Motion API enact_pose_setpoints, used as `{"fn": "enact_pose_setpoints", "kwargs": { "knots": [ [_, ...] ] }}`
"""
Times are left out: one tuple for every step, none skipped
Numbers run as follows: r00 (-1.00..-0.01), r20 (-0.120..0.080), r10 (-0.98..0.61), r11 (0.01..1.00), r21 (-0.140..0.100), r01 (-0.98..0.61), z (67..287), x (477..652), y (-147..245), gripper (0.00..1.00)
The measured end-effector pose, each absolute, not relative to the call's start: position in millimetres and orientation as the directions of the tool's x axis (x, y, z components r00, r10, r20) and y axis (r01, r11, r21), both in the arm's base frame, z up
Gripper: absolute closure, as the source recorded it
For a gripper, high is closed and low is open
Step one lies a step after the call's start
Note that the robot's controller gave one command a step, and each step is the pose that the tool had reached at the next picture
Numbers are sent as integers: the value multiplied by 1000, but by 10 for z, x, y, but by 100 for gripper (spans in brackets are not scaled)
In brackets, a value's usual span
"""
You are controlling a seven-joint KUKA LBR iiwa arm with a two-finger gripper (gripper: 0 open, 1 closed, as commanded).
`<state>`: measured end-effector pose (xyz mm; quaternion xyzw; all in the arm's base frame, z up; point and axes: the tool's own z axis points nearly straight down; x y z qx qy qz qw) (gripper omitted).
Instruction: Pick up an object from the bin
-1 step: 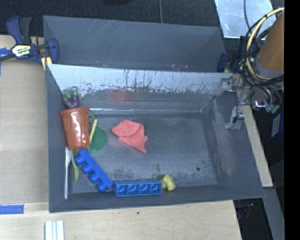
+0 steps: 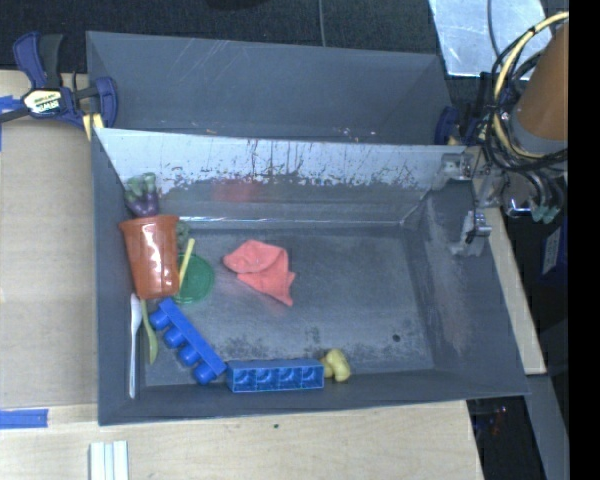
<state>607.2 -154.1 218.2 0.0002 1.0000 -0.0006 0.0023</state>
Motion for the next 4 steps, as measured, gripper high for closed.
{"fn": "enact_pose_setpoints", "kwargs": {
  "knots": [
    [-993,-5,115,993,-2,115,2120,6189,-1163,0],
    [-1000,-7,-17,1000,0,-17,2162,6229,-825,0],
    [-999,-7,-36,999,-1,-36,2149,6136,-461,0],
    [-998,-7,-55,998,-2,-55,2069,6149,-212,0]
  ]
}}
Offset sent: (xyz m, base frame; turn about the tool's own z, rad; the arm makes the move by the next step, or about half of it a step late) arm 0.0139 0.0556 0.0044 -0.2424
